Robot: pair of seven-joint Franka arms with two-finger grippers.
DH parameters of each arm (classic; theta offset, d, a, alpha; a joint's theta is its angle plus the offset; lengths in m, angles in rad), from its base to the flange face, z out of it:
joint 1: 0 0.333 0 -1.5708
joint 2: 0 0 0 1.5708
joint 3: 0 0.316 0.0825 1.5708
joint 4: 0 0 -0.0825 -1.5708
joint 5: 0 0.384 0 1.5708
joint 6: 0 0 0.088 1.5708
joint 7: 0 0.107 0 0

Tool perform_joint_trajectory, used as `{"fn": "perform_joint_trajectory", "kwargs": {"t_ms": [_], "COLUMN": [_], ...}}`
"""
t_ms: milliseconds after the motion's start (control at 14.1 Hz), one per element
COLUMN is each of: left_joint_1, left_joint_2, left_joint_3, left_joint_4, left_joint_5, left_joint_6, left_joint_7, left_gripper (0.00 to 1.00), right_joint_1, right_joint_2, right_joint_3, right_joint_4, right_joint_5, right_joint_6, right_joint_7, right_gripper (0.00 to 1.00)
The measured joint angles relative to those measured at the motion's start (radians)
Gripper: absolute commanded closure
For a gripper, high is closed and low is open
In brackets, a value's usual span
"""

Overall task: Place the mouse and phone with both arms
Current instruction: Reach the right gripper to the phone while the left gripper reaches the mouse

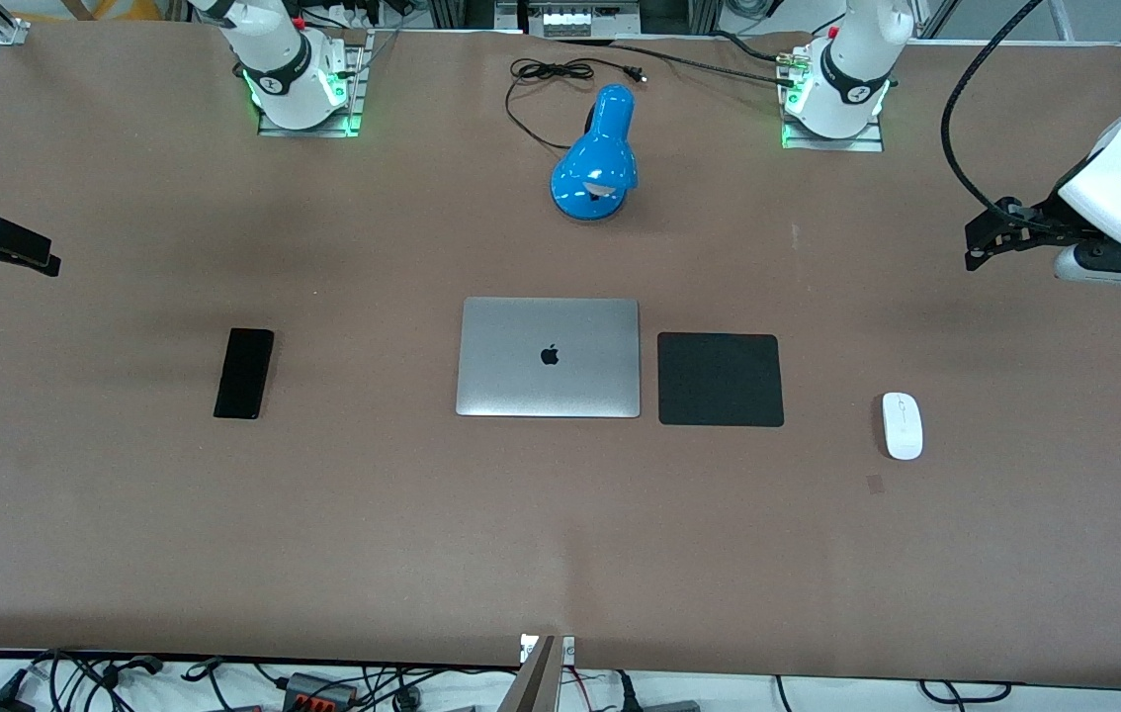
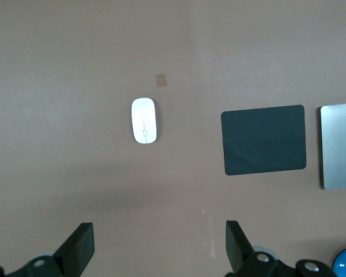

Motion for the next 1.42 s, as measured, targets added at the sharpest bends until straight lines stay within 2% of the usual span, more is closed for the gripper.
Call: {"fn": "perform_joint_trajectory", "kwargs": {"t_ms": [638,992,1134,1417], "left_joint_1": [0.008,0.022,0.024,0.055], "left_joint_2": [0.035,0.181,0.276,0.450], "left_joint_3": [0.001,0.003,0.004,0.006], "left_joint_4": [0.015,0.020,0.018,-0.004], "left_joint_5": [0.000,0.000,0.000,0.002], "left_joint_6": [-0.011,-0.014,0.046,0.322], "left_joint_7": [0.000,0.005,0.005,0.006], "left_gripper": [0.00,0.00,0.00,0.00], "right_joint_1": [0.000,0.008,0.010,0.024], "right_joint_2": [0.001,0.064,0.093,0.114], "right_joint_3": [0.000,0.002,0.002,0.004], "right_joint_4": [-0.001,-0.049,-0.143,-0.412], "right_joint_5": [0.000,0.000,0.000,0.000], "right_joint_6": [-0.002,-0.003,0.135,0.551], "right_joint_7": [-0.007,-0.015,-0.015,-0.014], "right_gripper": [0.00,0.00,0.00,0.00]}}
